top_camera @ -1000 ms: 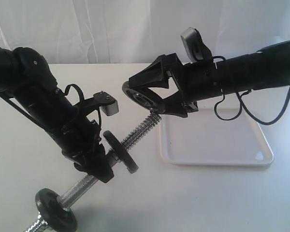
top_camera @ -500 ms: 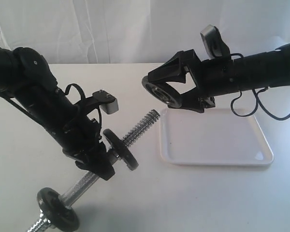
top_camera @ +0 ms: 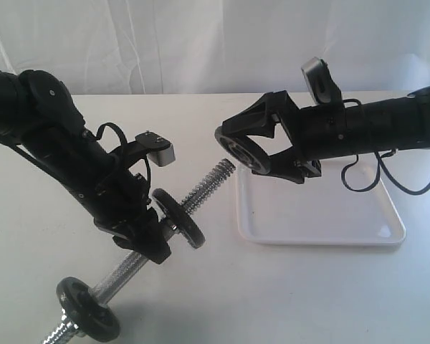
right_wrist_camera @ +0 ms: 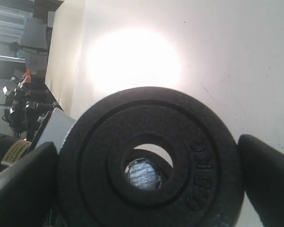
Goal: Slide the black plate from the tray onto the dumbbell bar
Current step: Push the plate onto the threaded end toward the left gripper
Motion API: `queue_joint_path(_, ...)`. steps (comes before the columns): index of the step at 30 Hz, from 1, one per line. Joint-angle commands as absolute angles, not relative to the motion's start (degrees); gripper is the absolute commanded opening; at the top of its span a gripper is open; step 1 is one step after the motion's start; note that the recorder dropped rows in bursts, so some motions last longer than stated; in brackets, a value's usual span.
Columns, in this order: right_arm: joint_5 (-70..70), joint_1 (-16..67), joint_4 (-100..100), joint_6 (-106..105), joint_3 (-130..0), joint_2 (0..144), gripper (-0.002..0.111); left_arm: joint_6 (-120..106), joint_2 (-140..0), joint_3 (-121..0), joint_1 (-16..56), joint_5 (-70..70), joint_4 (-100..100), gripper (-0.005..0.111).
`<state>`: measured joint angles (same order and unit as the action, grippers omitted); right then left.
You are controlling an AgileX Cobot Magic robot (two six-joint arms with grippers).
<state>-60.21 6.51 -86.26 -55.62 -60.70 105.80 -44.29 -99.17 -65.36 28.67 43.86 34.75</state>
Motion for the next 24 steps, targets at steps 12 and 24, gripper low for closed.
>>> queue_joint_path(12, -62.51, 8.44, -90.20, -56.78, -60.60, 105.86, 0.000, -43.10, -96.46, -66.61, 28.78, 46.33, 53.73, 0.000)
queue_joint_path(24, -60.44, 8.84, -91.21, -56.78, -58.43, 105.85, 0.000, -42.30, -96.46, -66.61, 28.78, 45.33, 53.45, 0.000)
